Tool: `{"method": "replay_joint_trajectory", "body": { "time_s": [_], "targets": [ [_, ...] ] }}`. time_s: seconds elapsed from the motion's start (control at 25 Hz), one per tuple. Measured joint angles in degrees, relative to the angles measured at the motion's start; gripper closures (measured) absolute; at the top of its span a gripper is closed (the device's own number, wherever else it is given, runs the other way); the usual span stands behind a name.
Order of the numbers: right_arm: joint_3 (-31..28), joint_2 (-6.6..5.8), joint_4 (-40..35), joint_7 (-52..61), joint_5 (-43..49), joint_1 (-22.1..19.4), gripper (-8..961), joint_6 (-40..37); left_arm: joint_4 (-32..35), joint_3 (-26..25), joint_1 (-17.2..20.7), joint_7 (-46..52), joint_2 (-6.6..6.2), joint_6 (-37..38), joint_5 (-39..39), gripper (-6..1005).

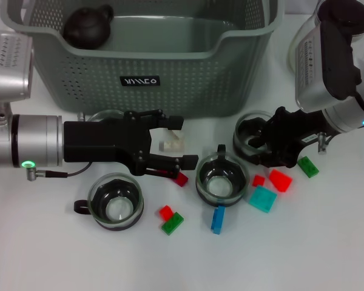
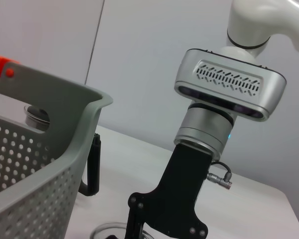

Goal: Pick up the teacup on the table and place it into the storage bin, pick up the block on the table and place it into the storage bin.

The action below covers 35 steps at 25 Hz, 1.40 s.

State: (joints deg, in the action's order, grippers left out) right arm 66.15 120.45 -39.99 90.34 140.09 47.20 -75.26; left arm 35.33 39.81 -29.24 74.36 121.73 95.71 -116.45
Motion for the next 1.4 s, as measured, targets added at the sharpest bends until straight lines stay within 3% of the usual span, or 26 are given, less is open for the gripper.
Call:
{"method": "replay_joint_trajectory", "body": {
  "time_s": [0.12, 0.44, 0.76, 0.88, 0.92, 1.08, 1.24, 1.4],
  "targets": [
    [0.01, -0.15, 0.00, 1.52, -0.03, 0.00, 634, 0.11, -0.13, 0.00, 0.08, -0.01, -0.02, 0.00, 0.00, 85],
    [-0.31, -0.22, -0.68, 4.48, -0.03, -0.22, 863, -0.87, -0.71, 0.01, 0.57, -0.10, -0.18, 0.00, 0.00, 86],
    [-0.60, -0.47, -4.97, 8.21, 0.21, -1.58, 883, -5.09, -0.70, 0.01, 1.23, -0.10, -0.21, 0.07, 0.00, 88],
    [-1.18, -0.68, -11.29, 11.09, 0.22, -3.87, 883, -10.36, -0.70, 0.01, 1.45, -0.10, -0.32, 0.10, 0.00, 89],
    [-2.55, -0.77, -17.17, 13.64, 0.08, -5.45, 883, -15.91, -0.70, 0.01, 1.53, -0.10, -0.34, 0.14, -0.01, 89],
    [-5.80, -0.47, -25.41, 17.62, -0.91, -6.35, 883, -24.63, -0.70, -0.19, 1.59, -0.10, -0.36, 0.46, 0.00, 90],
    [-8.56, -0.47, -35.90, 28.15, -8.74, -5.82, 883, -36.03, -0.70, -0.66, 1.58, -0.41, -0.35, 0.44, 0.00, 91],
    [-9.09, -1.87, -41.14, 39.51, -20.35, -2.72, 882, -38.02, -0.65, -0.70, 1.45, -1.03, -0.24, 0.11, 0.01, 92]
  ]
}}
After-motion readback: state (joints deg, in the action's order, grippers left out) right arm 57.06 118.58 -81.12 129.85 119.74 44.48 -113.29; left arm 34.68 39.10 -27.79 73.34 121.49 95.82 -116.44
